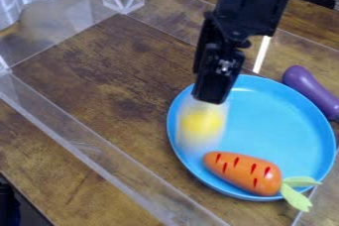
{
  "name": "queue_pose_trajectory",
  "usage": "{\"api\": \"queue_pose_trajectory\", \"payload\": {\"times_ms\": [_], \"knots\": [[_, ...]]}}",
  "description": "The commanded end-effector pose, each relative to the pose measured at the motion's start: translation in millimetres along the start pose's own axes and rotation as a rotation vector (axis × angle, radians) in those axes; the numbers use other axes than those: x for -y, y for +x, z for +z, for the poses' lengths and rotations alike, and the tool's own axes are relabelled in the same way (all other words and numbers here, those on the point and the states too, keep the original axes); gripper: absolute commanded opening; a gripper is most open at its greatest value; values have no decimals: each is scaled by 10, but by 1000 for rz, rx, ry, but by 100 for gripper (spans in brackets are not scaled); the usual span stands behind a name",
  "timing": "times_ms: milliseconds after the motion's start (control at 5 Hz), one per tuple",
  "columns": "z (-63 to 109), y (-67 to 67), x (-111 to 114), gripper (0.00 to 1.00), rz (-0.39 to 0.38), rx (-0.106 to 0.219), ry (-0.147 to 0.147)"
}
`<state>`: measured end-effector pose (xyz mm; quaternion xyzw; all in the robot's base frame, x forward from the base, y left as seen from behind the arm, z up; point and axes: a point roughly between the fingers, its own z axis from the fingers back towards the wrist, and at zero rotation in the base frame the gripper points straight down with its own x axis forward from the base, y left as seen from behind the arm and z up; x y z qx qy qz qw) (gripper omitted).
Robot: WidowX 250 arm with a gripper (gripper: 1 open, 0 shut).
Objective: Put the lemon on the blue tray
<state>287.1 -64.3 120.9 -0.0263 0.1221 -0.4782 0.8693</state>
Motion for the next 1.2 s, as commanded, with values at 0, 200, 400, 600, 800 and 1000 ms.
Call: {"api": "queue_pose_trajectory", "payload": {"times_ms": [0,200,400,600,800,1000], "knots": [[-34,-52,-105,100,-20,20,24],[-142,24,-50,100,60,27,3],[-239,99,-13,100,133,39,-15],[-373,-33,-118,100,162,41,-22],[-438,-194,-295,100,204,39,-27],[-361,-193,-431,100,286,51,-43]]}}
